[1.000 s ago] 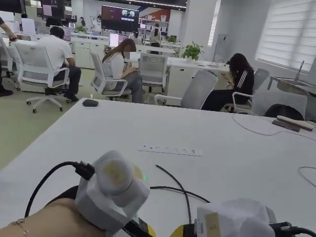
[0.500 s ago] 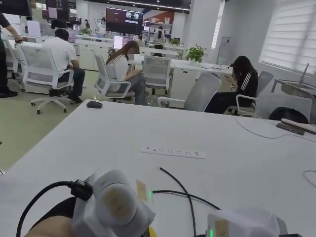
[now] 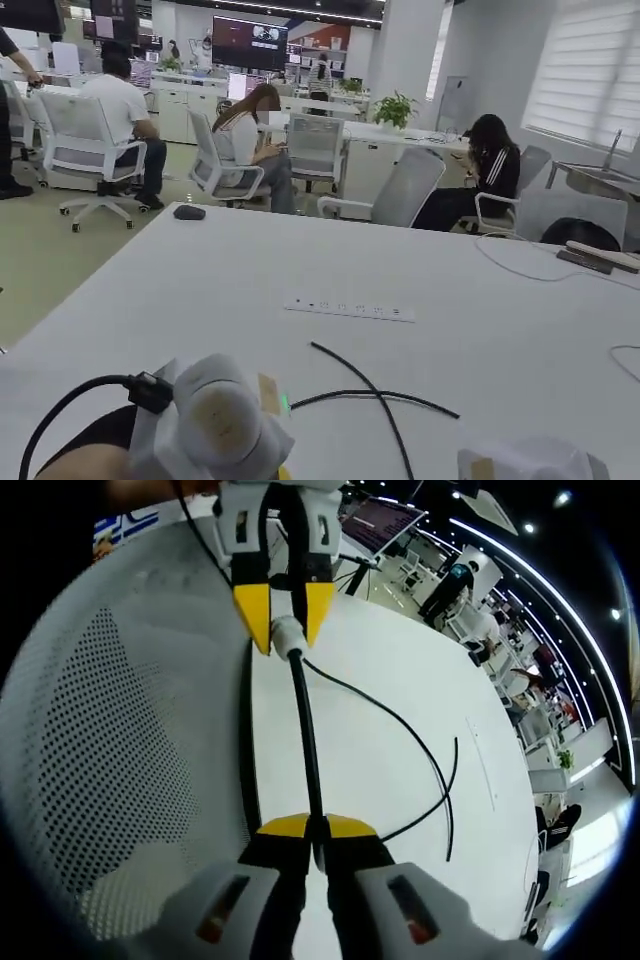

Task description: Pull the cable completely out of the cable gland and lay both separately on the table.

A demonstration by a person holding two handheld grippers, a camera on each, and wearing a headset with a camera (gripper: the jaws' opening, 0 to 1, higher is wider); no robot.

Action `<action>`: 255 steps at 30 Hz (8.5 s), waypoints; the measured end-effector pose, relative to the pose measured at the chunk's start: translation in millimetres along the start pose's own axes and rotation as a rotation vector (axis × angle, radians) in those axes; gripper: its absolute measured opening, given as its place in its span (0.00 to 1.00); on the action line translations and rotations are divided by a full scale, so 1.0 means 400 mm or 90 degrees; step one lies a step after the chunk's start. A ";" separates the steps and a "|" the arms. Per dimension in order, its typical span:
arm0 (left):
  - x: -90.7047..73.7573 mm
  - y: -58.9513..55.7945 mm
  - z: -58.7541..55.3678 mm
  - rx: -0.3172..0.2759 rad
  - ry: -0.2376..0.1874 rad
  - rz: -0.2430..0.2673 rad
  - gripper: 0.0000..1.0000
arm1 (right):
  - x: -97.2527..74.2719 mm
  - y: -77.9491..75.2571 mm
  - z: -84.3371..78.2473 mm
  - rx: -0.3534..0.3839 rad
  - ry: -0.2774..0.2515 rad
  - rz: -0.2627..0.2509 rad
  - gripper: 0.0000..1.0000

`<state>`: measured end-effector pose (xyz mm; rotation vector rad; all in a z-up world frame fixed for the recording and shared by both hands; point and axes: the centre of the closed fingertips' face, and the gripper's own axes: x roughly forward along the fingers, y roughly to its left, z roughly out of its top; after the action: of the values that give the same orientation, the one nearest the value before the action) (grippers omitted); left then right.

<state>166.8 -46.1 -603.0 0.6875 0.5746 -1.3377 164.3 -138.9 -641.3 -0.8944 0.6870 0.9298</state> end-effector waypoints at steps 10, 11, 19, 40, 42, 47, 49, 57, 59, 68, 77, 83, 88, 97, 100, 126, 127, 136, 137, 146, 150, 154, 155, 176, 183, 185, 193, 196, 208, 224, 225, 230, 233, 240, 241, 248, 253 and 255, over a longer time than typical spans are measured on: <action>-0.009 -0.006 -0.012 -0.004 0.005 0.003 0.16 | 0.010 -0.003 -0.104 0.012 0.060 0.020 0.02; -0.009 -0.007 -0.012 -0.004 0.004 0.003 0.16 | 0.010 -0.004 -0.110 0.014 0.063 0.021 0.03; -0.001 -0.013 0.007 0.000 -0.002 0.004 0.16 | 0.019 0.036 -0.106 0.051 0.085 0.065 0.11; 0.013 -0.026 0.007 0.009 0.003 0.006 0.16 | 0.005 0.066 0.135 0.043 -0.040 0.042 0.06; 0.015 -0.026 0.008 0.005 -0.001 0.008 0.16 | 0.004 0.055 0.132 0.049 -0.044 0.034 0.03; 0.015 -0.022 0.016 -0.005 -0.013 0.010 0.16 | 0.000 0.049 0.129 0.060 -0.056 0.034 0.02; 0.015 -0.017 0.013 -0.003 -0.007 0.015 0.16 | -0.001 0.047 0.123 0.063 -0.051 0.031 0.02; 0.011 0.001 -0.011 -0.006 0.007 0.027 0.16 | -0.014 0.034 0.072 0.080 -0.032 0.030 0.02; 0.009 0.006 -0.017 -0.010 0.011 0.030 0.16 | -0.017 0.033 0.058 0.096 -0.026 0.034 0.02; 0.002 0.016 -0.024 -0.013 0.016 0.039 0.16 | -0.036 0.016 -0.020 0.111 0.017 0.031 0.02; -0.007 0.022 -0.042 -0.025 0.025 0.045 0.16 | -0.050 0.002 -0.089 0.126 0.045 0.018 0.02; -0.012 0.016 -0.051 -0.028 0.030 0.046 0.16 | -0.055 -0.012 -0.125 0.121 0.072 0.007 0.02; -0.020 0.017 -0.055 -0.033 0.030 0.050 0.16 | -0.062 -0.025 -0.161 0.120 0.097 -0.007 0.02; -0.029 0.015 -0.058 -0.029 0.032 0.052 0.16 | -0.070 -0.040 -0.204 0.144 0.111 -0.025 0.02; -0.031 0.014 -0.056 -0.029 0.033 0.054 0.16 | -0.070 -0.029 -0.200 0.159 0.112 -0.014 0.03; -0.016 -0.018 -0.005 0.014 0.032 0.046 0.16 | -0.004 0.072 0.240 0.067 -0.085 0.078 0.11; -0.016 -0.019 -0.004 0.014 0.031 0.046 0.16 | -0.002 0.072 0.240 0.064 -0.084 0.078 0.07; -0.011 -0.003 -0.034 0.016 0.053 0.047 0.16 | 0.001 0.058 0.185 0.062 -0.054 0.074 0.03; -0.013 -0.002 -0.034 0.012 0.050 0.046 0.16 | 0.000 0.058 0.174 0.073 -0.052 0.076 0.03; -0.006 0.001 -0.051 -0.001 0.054 0.042 0.16 | -0.005 0.065 0.081 0.097 -0.008 0.079 0.03; -0.003 0.002 -0.052 -0.002 0.054 0.040 0.16 | -0.005 0.060 0.030 0.100 0.024 0.080 0.03; -0.002 0.002 -0.050 -0.004 0.051 0.039 0.16 | -0.007 0.050 -0.008 0.122 0.038 0.086 0.03; -0.002 0.003 -0.050 -0.005 0.051 0.039 0.16 | -0.006 0.045 -0.023 0.128 0.045 0.085 0.03; -0.021 0.003 -0.059 -0.012 0.052 0.052 0.16 | 0.007 0.017 -0.229 0.144 0.137 0.067 0.03; -0.031 0.001 -0.059 -0.016 0.053 0.051 0.16 | 0.011 0.006 -0.300 0.172 0.156 0.037 0.03; -0.033 0.002 -0.060 -0.012 0.055 0.052 0.16 | 0.013 0.002 -0.322 0.193 0.168 0.025 0.04; -0.029 0.000 -0.064 -0.011 0.067 0.046 0.16 | -0.030 -0.003 -0.273 0.288 0.136 0.044 0.12; -0.023 0.000 -0.068 -0.004 0.078 0.042 0.16 | -0.058 0.004 -0.177 0.294 0.063 0.089 0.17; -0.011 0.002 -0.057 0.008 0.073 0.054 0.16 | -0.060 0.033 0.083 0.213 -0.053 0.109 0.17; -0.006 -0.018 -0.011 0.032 0.027 0.069 0.16 | -0.009 0.069 0.173 0.134 -0.076 0.117 0.03; -0.006 -0.018 -0.012 0.028 0.024 0.067 0.16 | -0.010 0.070 0.172 0.134 -0.077 0.117 0.03; -0.004 -0.017 -0.011 0.021 0.017 0.065 0.16 | -0.012 0.068 0.171 0.139 -0.086 0.114 0.03; -0.003 -0.018 -0.011 0.019 0.017 0.061 0.16 | -0.011 0.068 0.165 0.138 -0.083 0.111 0.03; -0.015 -0.003 -0.029 0.011 0.021 0.070 0.16 | -0.021 0.066 0.103 0.146 -0.051 0.104 0.02; -0.016 -0.002 -0.032 0.009 0.023 0.072 0.16 | -0.022 0.063 0.094 0.146 -0.044 0.100 0.02; -0.020 0.006 -0.038 -0.001 0.021 0.079 0.16 | -0.024 0.060 0.040 0.167 -0.015 0.103 0.02; -0.019 0.011 -0.042 -0.004 0.023 0.081 0.16 | -0.023 0.060 -0.006 0.175 0.021 0.101 0.02; -0.018 0.012 -0.042 -0.006 0.022 0.082 0.16 | -0.024 0.060 -0.022 0.180 0.030 0.101 0.03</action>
<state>170.8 -28.3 -608.4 0.7292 0.5557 -1.2048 137.5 -142.8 -645.6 -0.6192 0.9145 0.9266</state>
